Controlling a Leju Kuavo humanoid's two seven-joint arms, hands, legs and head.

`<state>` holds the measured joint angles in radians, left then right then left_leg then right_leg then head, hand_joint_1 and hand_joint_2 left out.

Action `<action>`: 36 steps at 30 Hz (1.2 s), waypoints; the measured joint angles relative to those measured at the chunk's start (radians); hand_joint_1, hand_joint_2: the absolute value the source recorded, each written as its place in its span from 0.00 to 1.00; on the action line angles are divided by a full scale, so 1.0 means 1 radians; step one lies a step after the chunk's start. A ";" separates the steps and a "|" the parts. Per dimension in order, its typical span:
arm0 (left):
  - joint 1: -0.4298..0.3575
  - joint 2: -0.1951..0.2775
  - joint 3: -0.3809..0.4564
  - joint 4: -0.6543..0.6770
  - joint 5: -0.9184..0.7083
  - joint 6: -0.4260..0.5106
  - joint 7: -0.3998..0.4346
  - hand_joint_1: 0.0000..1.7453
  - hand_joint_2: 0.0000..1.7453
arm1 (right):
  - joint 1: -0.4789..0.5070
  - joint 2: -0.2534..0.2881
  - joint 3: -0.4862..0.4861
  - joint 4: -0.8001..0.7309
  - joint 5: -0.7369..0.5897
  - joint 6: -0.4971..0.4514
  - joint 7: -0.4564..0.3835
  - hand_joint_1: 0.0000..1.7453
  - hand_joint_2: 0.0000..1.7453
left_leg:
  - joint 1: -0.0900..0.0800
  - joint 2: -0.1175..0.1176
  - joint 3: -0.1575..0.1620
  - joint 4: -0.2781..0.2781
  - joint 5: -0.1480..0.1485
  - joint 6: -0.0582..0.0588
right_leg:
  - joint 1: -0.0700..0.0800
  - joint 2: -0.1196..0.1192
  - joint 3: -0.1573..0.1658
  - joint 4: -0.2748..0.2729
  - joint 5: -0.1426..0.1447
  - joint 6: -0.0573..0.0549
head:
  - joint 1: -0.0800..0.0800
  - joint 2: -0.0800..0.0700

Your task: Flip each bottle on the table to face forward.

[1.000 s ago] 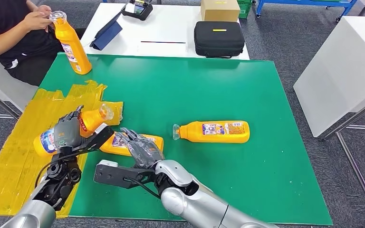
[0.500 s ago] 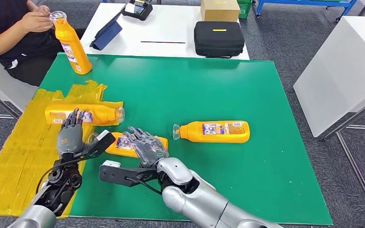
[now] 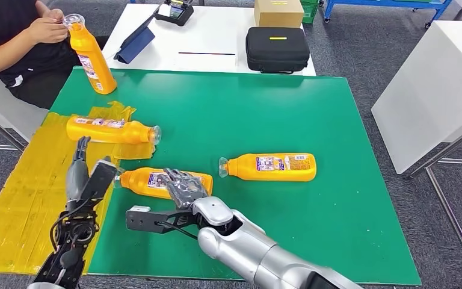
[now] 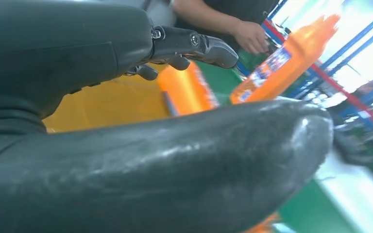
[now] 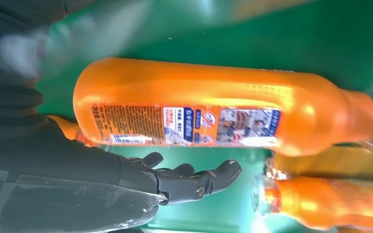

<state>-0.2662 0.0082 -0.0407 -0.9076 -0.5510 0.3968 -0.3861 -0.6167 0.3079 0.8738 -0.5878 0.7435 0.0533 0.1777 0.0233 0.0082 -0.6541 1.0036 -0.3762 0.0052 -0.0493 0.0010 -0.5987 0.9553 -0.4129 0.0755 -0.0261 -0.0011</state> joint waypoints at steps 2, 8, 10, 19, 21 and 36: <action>0.027 -0.003 -0.001 -0.065 0.081 -0.016 -0.017 0.00 0.00 | -0.015 0.008 0.002 0.037 -0.015 0.002 -0.004 0.00 1.00 | 0.000 0.000 0.000 0.000 0.000 0.000 | 0.000 0.000 0.000 0.000 0.000 0.000 | 0.000 0.000; 0.089 -0.003 -0.025 -0.213 0.222 -0.026 -0.052 0.00 0.00 | -0.047 0.023 0.019 0.119 -0.030 -0.001 0.009 0.00 1.00 | 0.000 0.000 0.000 0.000 0.000 0.000 | 0.000 0.000 0.000 0.000 0.000 0.000 | 0.000 0.000; 0.109 -0.001 -0.042 -0.260 0.276 -0.018 -0.068 0.00 0.00 | -0.053 0.023 0.030 0.143 -0.026 -0.017 0.032 0.00 1.00 | 0.000 0.000 0.000 0.000 0.000 0.000 | 0.000 0.000 0.000 0.000 0.000 0.000 | 0.000 0.000; 0.131 0.031 -0.105 -0.310 0.391 0.005 -0.108 0.00 0.00 | -0.061 0.005 0.052 0.206 -0.019 -0.044 0.071 0.00 1.00 | 0.000 0.000 0.001 0.000 0.000 0.000 | 0.000 0.000 0.000 0.000 0.000 0.000 | 0.000 0.000; 0.130 0.037 -0.113 -0.310 0.414 0.006 -0.118 0.00 0.00 | -0.060 0.002 0.055 0.215 -0.019 -0.040 0.082 0.00 1.00 | 0.000 0.000 0.002 0.000 0.000 0.000 | 0.000 0.000 0.000 0.000 0.000 0.000 | 0.000 0.000; 0.105 0.069 -0.165 -0.283 0.499 0.023 -0.145 0.00 0.00 | -0.059 -0.019 0.058 0.276 -0.031 0.134 0.138 0.53 1.00 | 0.000 0.001 0.017 0.000 -0.005 -0.003 | 0.000 0.001 0.003 -0.001 -0.005 -0.002 | -0.001 0.000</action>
<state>-0.1611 0.0773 -0.2061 -1.1903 -0.0523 0.4196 -0.5306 -0.6761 0.2893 0.9319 -0.3116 0.7124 0.1876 0.3161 0.0236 0.0091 -0.6375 1.0032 -0.3810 0.0018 -0.0492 0.0021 -0.5960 0.9543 -0.4179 0.0739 -0.0267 -0.0011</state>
